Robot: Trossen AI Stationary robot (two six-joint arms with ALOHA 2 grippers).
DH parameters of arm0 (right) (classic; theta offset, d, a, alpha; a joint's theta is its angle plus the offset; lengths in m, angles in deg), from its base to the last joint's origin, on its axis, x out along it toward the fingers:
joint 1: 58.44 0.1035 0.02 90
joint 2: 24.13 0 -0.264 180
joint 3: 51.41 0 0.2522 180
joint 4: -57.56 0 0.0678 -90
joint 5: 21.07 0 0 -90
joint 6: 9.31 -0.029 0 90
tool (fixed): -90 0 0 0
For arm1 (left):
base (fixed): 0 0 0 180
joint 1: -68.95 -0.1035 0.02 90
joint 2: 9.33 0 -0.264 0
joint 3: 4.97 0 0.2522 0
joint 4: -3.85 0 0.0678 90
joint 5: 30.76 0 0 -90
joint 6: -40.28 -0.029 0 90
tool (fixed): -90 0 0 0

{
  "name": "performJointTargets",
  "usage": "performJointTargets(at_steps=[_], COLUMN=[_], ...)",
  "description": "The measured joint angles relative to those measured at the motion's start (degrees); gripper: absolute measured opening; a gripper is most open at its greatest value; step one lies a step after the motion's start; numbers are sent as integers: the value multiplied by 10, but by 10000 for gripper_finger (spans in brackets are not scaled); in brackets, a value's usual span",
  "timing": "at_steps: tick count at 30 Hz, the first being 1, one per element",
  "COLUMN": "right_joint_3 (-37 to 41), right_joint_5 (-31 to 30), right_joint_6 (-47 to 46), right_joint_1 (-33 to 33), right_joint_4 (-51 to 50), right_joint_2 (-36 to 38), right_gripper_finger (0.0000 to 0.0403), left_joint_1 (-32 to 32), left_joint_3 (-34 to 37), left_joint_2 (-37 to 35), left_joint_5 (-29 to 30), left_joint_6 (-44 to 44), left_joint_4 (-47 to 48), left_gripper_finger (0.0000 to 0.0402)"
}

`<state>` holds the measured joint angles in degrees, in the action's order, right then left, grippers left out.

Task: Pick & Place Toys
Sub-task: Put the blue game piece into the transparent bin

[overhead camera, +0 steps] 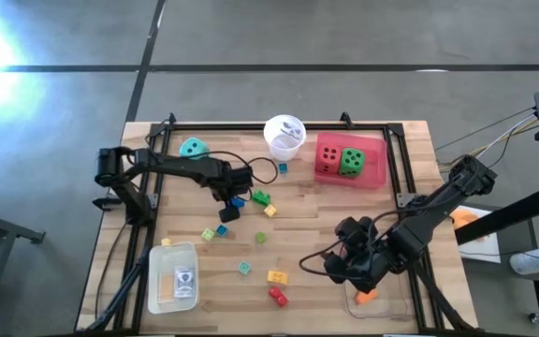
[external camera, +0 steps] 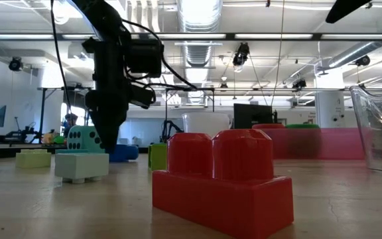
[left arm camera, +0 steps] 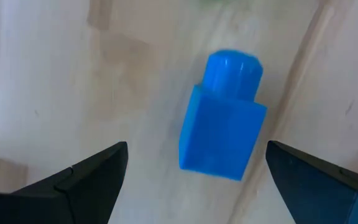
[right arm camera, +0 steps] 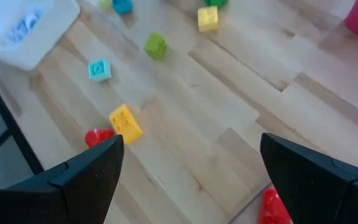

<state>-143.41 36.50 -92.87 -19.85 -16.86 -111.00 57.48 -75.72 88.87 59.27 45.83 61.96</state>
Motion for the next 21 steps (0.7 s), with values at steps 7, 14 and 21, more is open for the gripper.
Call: performJointTargets(at_steps=[7, 14, 21], right_joint_3=[0, 0, 0], right_joint_5=[-38, -40, -84], right_joint_6=[-13, -14, -16], right_joint_1=[-3, -3, -4], right_joint_4=[2, 2, 3], right_joint_2=[-1, -2, -2], right_gripper_finger=[370, 370, 370], left_joint_1=[7, 9, 9], left_joint_3=[0, 14, 41], left_joint_2=[1, 1, 1], left_joint_5=[2, 2, 0], left_joint_6=[-44, -56, -53], left_joint_4=[-31, -51, -68], left_gripper_finger=[336, 263, 195])
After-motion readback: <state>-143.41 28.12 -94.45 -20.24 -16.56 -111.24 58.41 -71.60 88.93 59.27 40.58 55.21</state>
